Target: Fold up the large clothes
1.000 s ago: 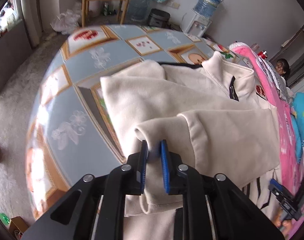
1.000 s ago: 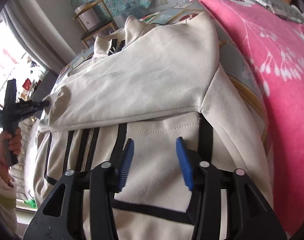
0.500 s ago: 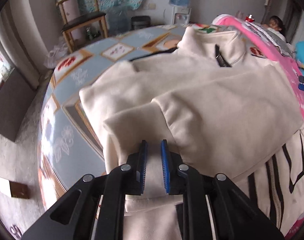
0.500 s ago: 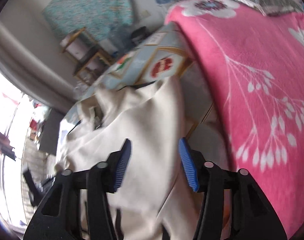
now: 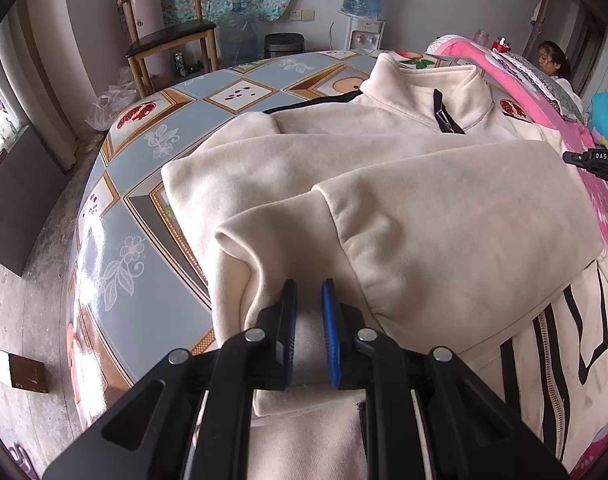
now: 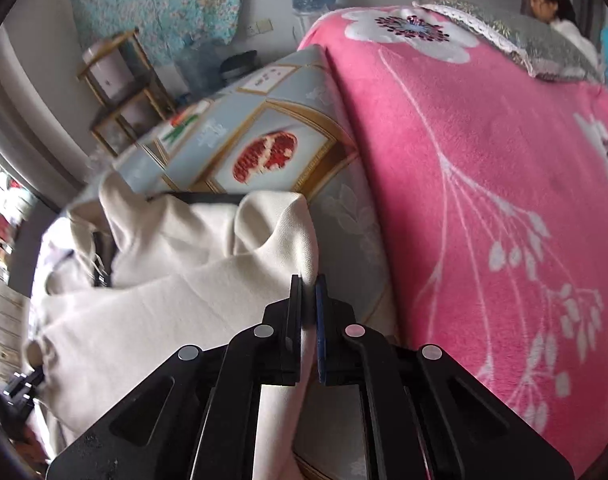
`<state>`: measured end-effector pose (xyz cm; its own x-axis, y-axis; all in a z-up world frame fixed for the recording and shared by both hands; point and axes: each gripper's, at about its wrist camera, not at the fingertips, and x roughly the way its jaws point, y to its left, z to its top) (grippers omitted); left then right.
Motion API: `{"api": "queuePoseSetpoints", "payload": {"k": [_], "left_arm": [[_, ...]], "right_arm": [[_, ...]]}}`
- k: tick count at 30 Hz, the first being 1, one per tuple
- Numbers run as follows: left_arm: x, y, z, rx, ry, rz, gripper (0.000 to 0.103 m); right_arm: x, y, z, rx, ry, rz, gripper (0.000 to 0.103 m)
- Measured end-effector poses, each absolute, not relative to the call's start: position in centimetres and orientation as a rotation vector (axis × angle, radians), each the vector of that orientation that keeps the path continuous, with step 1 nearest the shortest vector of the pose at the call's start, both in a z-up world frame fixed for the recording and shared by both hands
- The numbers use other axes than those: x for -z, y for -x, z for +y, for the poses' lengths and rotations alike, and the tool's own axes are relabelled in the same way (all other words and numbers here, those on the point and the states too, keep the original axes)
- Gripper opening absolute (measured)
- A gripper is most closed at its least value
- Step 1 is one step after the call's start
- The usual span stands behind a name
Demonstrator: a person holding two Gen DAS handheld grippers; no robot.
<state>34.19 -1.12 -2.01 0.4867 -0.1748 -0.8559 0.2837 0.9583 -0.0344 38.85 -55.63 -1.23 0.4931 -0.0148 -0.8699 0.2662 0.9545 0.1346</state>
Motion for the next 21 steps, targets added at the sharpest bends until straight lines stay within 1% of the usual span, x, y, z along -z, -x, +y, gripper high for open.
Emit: {"api": "queuePoseSetpoints", "payload": {"k": [1, 3, 5, 7, 9, 11, 13, 14, 16, 18, 21], "left_arm": [[1.8, -34.1, -1.1, 0.284, -0.118, 1.024, 0.014], [1.1, -33.5, -0.9, 0.296, -0.121, 1.021, 0.014], [0.3, -32.5, -0.6, 0.312, -0.131, 1.008, 0.015], [-0.5, -31.0, -0.3, 0.336, -0.148, 1.006, 0.016], [-0.8, -29.5, 0.0, 0.342, -0.156, 1.020, 0.022], [-0.7, -27.6, 0.6, 0.347, -0.151, 1.042, 0.025], [-0.3, -25.6, 1.1, 0.342, -0.140, 1.057, 0.031], [-0.1, -24.8, 1.2, 0.343, -0.135, 1.065, 0.032], [0.3, -22.7, 1.5, 0.335, -0.124, 1.073, 0.036], [0.8, -20.7, 1.6, 0.325, -0.126, 1.080, 0.037], [1.4, -18.5, 2.2, 0.308, -0.127, 1.093, 0.037]], "right_arm": [[0.5, -38.1, -55.3, 0.183, -0.251, 1.030, 0.016], [-1.2, -36.1, -54.3, 0.164, -0.231, 0.990, 0.021], [-2.6, -33.4, -53.2, 0.148, -0.205, 0.957, 0.038], [-3.9, -29.9, -51.6, 0.128, -0.171, 0.940, 0.044], [-4.6, -26.6, -50.0, 0.104, -0.163, 0.937, 0.050], [-4.5, -23.0, -48.2, 0.081, -0.163, 0.939, 0.061], [-3.8, -20.4, -46.3, 0.078, -0.154, 0.955, 0.067], [-3.1, -18.9, -45.2, 0.078, -0.155, 0.968, 0.069], [-1.7, -16.8, -43.1, 0.083, -0.149, 1.007, 0.070], [-0.6, -15.3, -41.4, 0.078, -0.142, 1.039, 0.070], [0.8, -13.3, -40.1, 0.037, -0.211, 1.066, 0.071]]}}
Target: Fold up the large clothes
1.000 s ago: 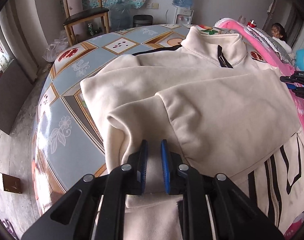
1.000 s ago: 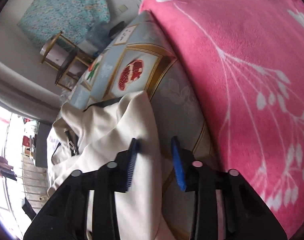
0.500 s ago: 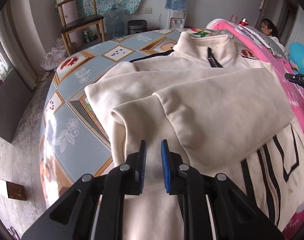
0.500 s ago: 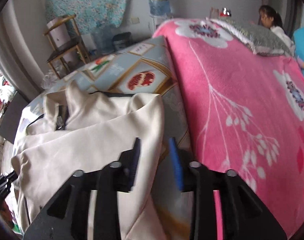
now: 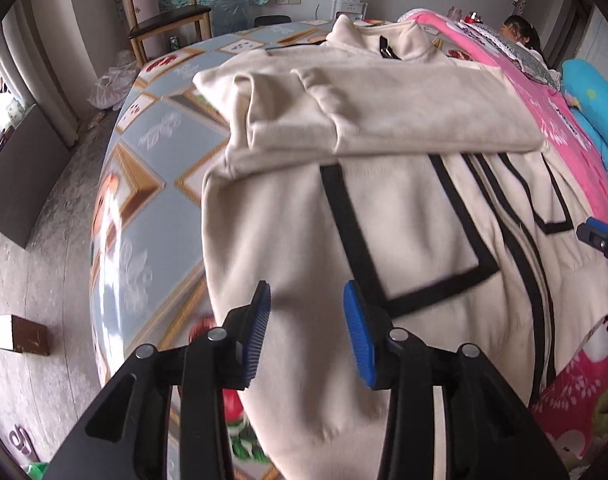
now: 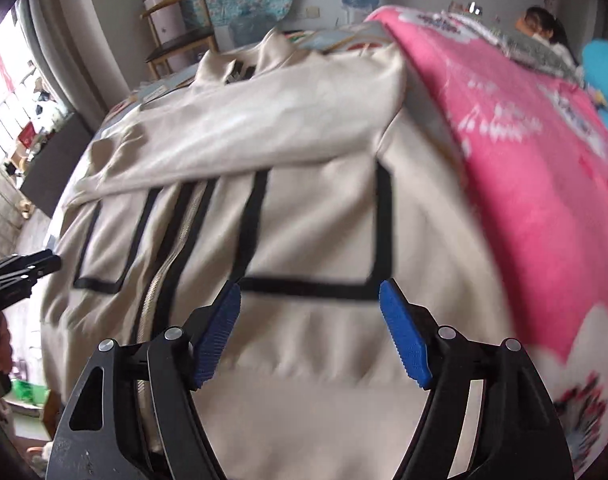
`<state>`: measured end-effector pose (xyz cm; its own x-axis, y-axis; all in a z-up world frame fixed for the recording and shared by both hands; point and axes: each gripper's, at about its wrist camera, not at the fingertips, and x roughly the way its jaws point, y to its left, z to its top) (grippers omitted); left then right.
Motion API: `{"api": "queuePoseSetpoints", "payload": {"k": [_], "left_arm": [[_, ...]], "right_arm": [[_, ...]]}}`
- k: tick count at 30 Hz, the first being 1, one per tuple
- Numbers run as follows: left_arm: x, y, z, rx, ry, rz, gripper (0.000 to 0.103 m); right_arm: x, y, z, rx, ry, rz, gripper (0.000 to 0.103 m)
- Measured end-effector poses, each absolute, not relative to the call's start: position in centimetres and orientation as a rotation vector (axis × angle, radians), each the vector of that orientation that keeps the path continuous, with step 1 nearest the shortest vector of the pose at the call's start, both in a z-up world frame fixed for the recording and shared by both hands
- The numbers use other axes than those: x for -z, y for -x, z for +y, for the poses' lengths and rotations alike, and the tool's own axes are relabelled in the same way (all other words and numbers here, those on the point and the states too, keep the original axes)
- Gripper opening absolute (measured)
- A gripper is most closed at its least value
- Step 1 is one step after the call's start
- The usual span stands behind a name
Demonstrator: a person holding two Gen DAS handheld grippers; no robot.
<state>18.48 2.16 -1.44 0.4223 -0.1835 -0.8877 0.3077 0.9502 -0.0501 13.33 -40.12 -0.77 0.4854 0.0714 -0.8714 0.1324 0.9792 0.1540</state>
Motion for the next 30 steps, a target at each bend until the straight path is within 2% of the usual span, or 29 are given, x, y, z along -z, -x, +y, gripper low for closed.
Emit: {"api": "queuePoseSetpoints", "payload": {"k": [2, 6, 10, 17, 23, 24, 25, 27, 30], "left_arm": [[1.8, -17.4, 2.9, 0.298, -0.102, 1.104, 0.039], [2.1, -15.2, 4.7, 0.247, -0.052, 1.103, 0.039], [2.3, -13.1, 6.8, 0.205, 0.033, 1.109, 0.039], [3.0, -9.7, 9.4, 0.223, 0.232, 1.121, 0.039], [3.4, -8.8, 9.6, 0.245, 0.340, 1.115, 0.039], [3.4, -8.7, 9.5, 0.248, 0.347, 1.112, 0.033], [3.5, -8.6, 9.3, 0.252, 0.342, 1.112, 0.014], [3.5, -8.5, 9.0, 0.238, 0.318, 1.102, 0.005], [1.9, -8.0, 8.6, 0.240, 0.235, 1.044, 0.004]], "right_arm": [[1.4, -12.3, -39.4, 0.052, -0.201, 1.084, 0.076], [0.9, -10.0, -38.1, 0.042, -0.198, 1.073, 0.076], [0.1, -7.8, -37.0, -0.003, -0.196, 1.005, 0.082], [1.2, -7.4, -33.6, -0.194, -0.303, 1.031, 0.081], [0.4, -7.3, -29.5, -0.304, -0.237, 1.037, 0.078], [0.3, -7.2, -29.2, -0.302, -0.226, 1.038, 0.078], [0.3, -7.0, -29.1, -0.295, -0.214, 1.038, 0.078], [0.2, -6.5, -29.1, -0.275, -0.193, 1.037, 0.078], [0.1, -5.7, -29.7, -0.235, -0.181, 1.035, 0.078]]}}
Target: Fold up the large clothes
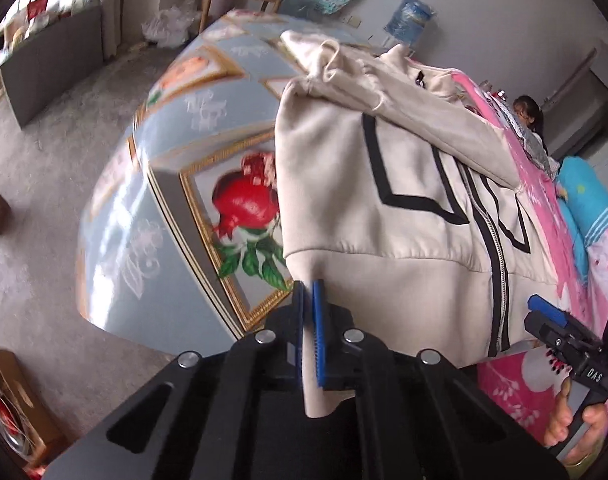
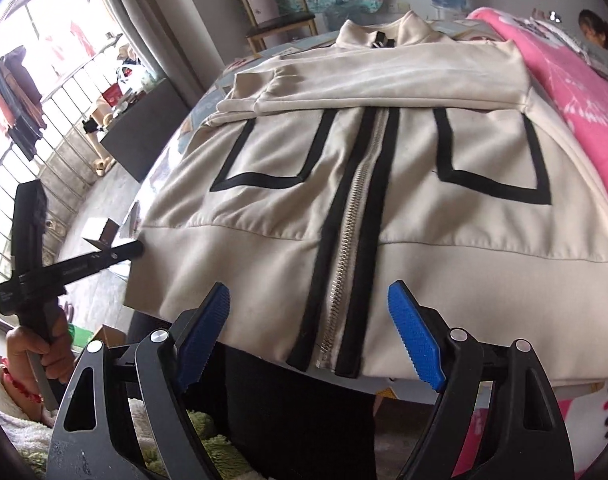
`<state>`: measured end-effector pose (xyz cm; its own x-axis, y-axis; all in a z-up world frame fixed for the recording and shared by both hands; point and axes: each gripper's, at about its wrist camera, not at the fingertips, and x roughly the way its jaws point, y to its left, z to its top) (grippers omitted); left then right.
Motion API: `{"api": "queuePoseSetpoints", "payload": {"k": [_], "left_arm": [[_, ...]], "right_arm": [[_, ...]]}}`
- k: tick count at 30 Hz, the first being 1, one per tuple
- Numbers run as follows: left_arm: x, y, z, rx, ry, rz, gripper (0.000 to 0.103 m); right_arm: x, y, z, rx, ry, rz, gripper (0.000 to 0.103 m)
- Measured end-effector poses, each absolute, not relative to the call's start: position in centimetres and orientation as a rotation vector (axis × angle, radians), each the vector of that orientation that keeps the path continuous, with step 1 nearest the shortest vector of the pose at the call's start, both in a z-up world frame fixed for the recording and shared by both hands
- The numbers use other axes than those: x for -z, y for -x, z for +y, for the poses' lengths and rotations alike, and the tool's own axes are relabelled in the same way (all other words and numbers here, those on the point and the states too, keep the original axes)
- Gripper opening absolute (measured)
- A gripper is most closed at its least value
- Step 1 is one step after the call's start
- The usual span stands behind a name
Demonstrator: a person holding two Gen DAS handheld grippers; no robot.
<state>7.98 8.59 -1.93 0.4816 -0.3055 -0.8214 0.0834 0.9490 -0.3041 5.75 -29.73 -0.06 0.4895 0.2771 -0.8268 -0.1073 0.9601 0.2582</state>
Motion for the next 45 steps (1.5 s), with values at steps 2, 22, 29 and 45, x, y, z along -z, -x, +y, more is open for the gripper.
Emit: {"api": "queuePoseSetpoints", "payload": {"k": [2, 22, 29, 45], "left_arm": [[0.6, -7.8, 8.7, 0.247, 0.188, 1.020, 0.004], [3.6, -6.4, 10.4, 0.328, 0.284, 1.198, 0.024], [4.6, -6.3, 10.2, 0.337, 0.327, 1.237, 0.027], [5.0, -6.4, 9.6, 0.319, 0.308, 1.241, 0.027]], "right_arm": [[-0.1, -5.1, -30.4, -0.215, -0.196, 1.032, 0.078], [-1.4, -3.8, -43.9, 0.163, -0.266, 0.933, 0.075], [0.6, -3.9, -48.1, 0.202, -0.355, 0.960, 0.065], [2.7, -1.1, -48.3, 0.237, -0.399, 1.016, 0.042]]}}
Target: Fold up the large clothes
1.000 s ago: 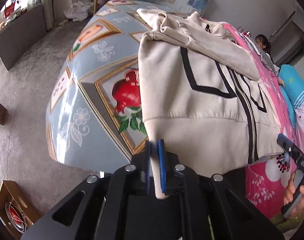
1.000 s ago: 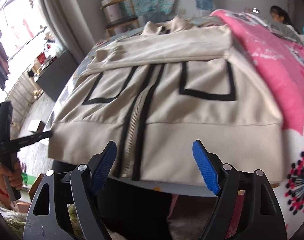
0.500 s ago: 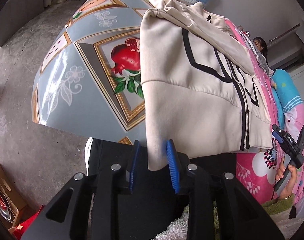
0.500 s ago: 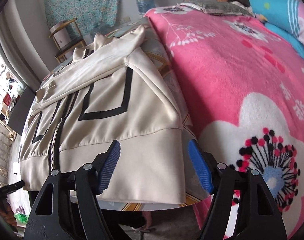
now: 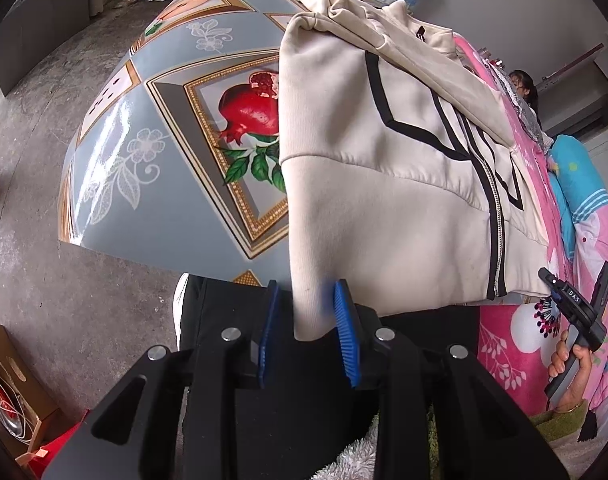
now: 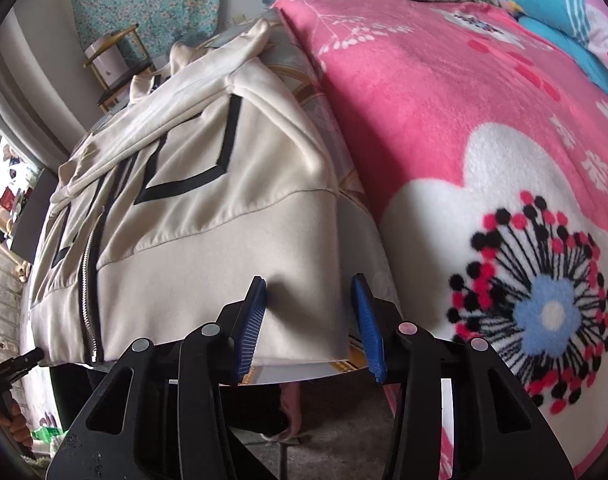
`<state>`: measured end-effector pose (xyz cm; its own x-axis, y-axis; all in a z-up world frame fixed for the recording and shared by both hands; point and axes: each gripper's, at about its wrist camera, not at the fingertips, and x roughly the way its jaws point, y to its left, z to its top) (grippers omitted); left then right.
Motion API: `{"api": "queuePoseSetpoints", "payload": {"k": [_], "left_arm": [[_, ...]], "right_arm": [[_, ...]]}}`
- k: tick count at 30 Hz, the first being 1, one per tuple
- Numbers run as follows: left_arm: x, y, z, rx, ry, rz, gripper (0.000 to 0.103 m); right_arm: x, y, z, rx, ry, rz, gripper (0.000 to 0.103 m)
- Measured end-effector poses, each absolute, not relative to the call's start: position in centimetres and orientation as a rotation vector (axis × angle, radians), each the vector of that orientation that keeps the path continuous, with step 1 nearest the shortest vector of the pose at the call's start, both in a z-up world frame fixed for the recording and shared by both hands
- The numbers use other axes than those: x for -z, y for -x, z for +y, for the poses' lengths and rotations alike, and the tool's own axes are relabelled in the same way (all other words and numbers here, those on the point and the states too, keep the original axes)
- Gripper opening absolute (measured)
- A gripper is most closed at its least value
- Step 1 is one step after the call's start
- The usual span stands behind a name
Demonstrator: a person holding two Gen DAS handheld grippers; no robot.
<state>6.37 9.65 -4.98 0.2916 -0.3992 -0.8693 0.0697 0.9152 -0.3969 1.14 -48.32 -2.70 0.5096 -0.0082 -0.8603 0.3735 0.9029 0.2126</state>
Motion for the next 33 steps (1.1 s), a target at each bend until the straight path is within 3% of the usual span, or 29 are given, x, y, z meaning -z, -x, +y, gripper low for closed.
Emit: {"api": "queuePoseSetpoints", "payload": {"k": [2, 4, 5, 6, 8, 16, 24, 33], "left_arm": [[4.9, -6.3, 9.6, 0.315, 0.302, 1.238, 0.027], [4.8, -6.2, 9.3, 0.310, 0.280, 1.231, 0.026], [4.6, -6.1, 9.2, 0.310, 0.265, 1.226, 0.023], [4.5, -6.0, 8.9, 0.325, 0.249, 1.225, 0.012], [3.9, -5.8, 8.5, 0.333, 0.220, 1.214, 0.008], [-2.0, -5.9, 8.9, 0.404, 0.266, 1.055, 0.005], [-7.0, -11.8, 8.8, 0.459, 0.314, 0.908, 0.005], [-4.1, -24.5, 9.9, 0.376, 0.428, 1.003, 0.005]], "right_arm": [[2.7, -1.0, -48.4, 0.228, -0.415, 1.010, 0.040], [2.5, -1.0, -48.2, 0.223, -0.395, 1.018, 0.026], [2.4, -0.9, -47.9, 0.227, -0.377, 1.020, 0.019], [2.2, -0.8, -47.7, 0.229, -0.361, 1.017, 0.016], [1.7, -0.6, -47.6, 0.216, -0.368, 1.003, 0.006], [-2.6, -1.0, -47.6, 0.172, -0.417, 0.887, 0.005], [-6.9, -7.7, -47.7, 0.123, -0.343, 0.770, 0.005], [-5.2, -19.3, -50.4, 0.104, -0.375, 0.797, 0.005]]}}
